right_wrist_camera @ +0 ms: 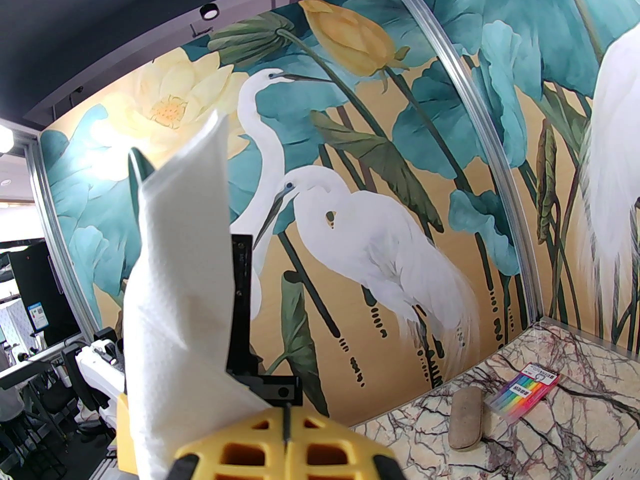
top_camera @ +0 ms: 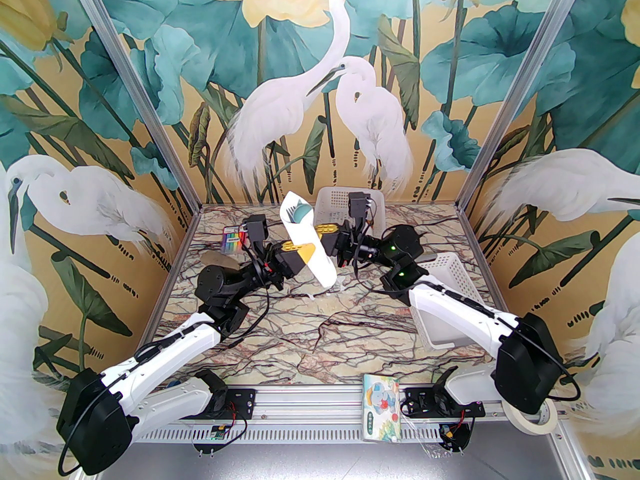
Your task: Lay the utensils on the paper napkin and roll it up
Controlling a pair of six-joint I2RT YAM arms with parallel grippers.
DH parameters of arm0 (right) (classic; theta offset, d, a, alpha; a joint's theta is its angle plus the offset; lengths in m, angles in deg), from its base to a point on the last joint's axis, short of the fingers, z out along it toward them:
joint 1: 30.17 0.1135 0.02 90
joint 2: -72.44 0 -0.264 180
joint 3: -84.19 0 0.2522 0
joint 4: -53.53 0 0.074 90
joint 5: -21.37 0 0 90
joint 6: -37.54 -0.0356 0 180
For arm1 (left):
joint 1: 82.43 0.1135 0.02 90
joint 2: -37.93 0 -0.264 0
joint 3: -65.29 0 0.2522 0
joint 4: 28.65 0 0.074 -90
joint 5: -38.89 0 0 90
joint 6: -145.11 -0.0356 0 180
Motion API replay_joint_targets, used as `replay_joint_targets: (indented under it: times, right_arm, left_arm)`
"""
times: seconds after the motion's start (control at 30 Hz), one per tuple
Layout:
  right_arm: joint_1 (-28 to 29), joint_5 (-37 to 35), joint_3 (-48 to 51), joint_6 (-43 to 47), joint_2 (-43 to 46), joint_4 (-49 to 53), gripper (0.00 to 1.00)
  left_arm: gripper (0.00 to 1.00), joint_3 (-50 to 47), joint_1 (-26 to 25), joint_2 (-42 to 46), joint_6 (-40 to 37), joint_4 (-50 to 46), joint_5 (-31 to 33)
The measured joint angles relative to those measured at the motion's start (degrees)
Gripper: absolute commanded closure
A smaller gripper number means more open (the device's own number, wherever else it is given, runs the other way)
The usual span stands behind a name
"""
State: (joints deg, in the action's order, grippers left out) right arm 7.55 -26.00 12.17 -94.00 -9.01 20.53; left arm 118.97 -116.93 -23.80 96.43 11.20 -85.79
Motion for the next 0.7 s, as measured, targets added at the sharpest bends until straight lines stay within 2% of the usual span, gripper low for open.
replay_joint_targets:
  times: [0.1, 0.3, 0.4, 0.53, 0.7]
  right_arm:
    - [0.0, -1.6, 0.0, 0.8, 0.2, 2.1, 0.67]
    - [-2.4, -3.5, 0.0, 4.2, 3.7, 13.4, 0.52]
    - [-5.2, -3.9, 0.2, 6.2, 6.5, 20.6, 0.46]
    - [-10.6, -4.2, 0.5, 9.0, 11.5, 31.0, 0.32]
    - [-15.6, -4.7, 0.5, 13.1, 17.9, 43.2, 0.29]
  left_arm:
    - [1.0, 0.0, 0.0, 0.0, 0.0, 0.2, 0.0]
    - [1.0, -0.3, -0.3, 0.1, -0.7, -2.7, 1.2]
    - [1.0, -1.8, -0.4, 1.0, -0.9, -5.0, 3.0]
    - [1.0, -4.3, -0.4, 2.0, -1.2, -8.7, 5.0]
    - [1.0, -6.3, -0.3, 2.6, -1.6, -13.1, 7.2]
